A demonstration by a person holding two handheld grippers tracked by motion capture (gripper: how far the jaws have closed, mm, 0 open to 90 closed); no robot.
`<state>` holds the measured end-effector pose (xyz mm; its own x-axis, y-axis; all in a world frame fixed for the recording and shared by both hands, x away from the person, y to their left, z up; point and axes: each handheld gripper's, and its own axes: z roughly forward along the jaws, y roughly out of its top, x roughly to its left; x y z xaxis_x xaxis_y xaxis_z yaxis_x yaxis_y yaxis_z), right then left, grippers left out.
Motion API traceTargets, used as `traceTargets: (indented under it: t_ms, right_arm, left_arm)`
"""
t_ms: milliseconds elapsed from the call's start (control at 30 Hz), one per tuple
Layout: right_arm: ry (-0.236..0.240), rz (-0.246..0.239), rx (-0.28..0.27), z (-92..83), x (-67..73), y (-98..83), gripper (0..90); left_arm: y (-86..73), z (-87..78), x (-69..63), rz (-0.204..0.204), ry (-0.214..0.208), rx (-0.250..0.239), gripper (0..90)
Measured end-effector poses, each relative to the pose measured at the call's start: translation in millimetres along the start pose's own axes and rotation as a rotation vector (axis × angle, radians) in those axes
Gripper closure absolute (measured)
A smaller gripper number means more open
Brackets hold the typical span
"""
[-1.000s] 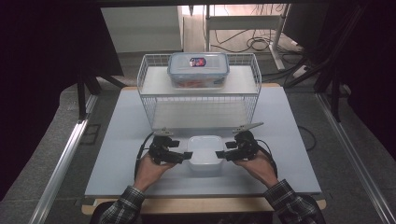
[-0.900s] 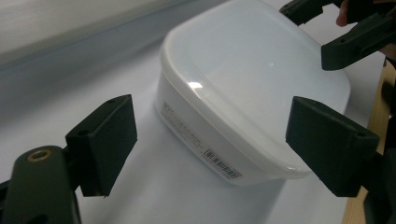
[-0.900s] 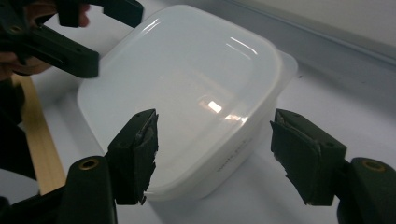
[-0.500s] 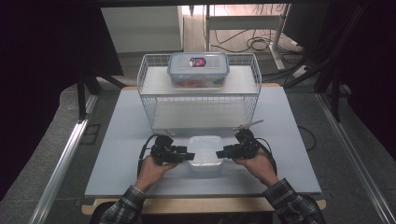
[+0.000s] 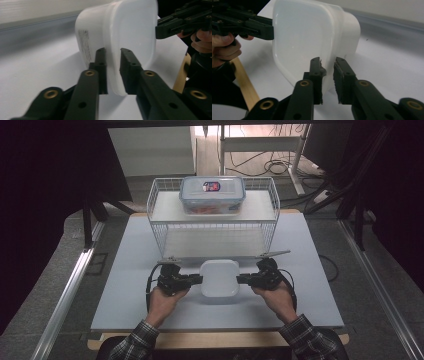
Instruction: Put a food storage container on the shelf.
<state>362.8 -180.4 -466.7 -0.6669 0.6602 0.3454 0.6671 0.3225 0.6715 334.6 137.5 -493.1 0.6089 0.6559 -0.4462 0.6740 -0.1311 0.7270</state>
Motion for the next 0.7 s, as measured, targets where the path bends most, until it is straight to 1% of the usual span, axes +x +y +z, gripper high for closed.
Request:
traceTargets:
  t_ms: [33, 67, 167, 267, 400, 567, 700]
  right_arm:
    - [0.0, 0.0, 0.0, 0.0, 0.0, 0.0, 78.4]
    - [-0.011, -0.007, -0.003, 0.2, 1.8, 0.0, 78.4]
    - [-0.027, -0.025, -0.018, 0.6, 4.8, -0.1, 78.4]
    - [-0.038, -0.044, -0.035, 1.8, 6.4, -0.8, 78.4]
    - [-0.038, -0.049, -0.056, 0.8, 8.1, -0.2, 78.4]
    - [-0.038, -0.054, -0.084, -4.7, 10.8, 5.1, 78.4]
    - [-0.041, -0.07, -0.108, -11.1, 14.0, 13.2, 78.4]
  left_arm:
    - [0.0, 0.0, 0.0, -0.007, 0.003, 0.0, 78.4]
    - [-0.1, 0.0, 0.5, -0.011, 0.005, -0.001, 78.5]
    - [-0.7, 0.0, 1.0, -0.013, 0.016, -0.008, 78.6]
    - [-0.4, 0.0, 0.2, -0.008, 0.033, -0.015, 78.6]
    - [3.0, -3.6, -2.1, -0.003, 0.043, -0.032, 78.5]
    - [14.5, -10.8, -8.5, 0.034, 0.063, -0.05, 78.4]
    - [26.1, -16.8, -13.5, 0.06, 0.078, -0.063, 78.4]
